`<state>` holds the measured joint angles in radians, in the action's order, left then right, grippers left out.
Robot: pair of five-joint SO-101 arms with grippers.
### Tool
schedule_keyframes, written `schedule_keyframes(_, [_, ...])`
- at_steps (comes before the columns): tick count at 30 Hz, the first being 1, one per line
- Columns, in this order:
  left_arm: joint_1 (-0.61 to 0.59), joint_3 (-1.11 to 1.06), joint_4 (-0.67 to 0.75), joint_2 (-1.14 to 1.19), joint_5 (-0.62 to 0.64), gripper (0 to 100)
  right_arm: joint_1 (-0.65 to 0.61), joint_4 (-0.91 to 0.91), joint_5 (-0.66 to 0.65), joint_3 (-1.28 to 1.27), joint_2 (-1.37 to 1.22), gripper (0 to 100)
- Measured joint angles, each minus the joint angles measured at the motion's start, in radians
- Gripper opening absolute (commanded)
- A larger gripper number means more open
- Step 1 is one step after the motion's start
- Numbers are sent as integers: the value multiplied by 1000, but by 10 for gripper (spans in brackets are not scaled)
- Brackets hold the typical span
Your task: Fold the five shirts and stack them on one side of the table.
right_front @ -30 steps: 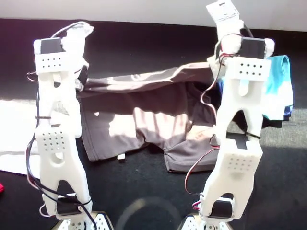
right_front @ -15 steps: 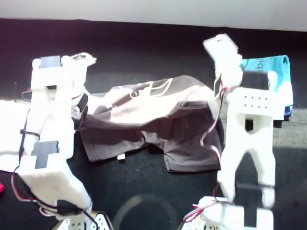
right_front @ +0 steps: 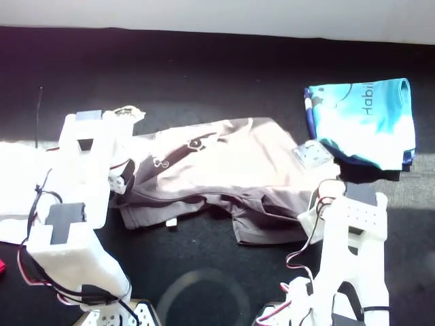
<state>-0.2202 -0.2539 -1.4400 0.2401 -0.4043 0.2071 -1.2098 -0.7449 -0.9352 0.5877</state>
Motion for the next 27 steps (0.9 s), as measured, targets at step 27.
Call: schedule_keyframes(27, [9, 212, -184, -44, 0, 193, -41, -253, -52, 262, 38, 238])
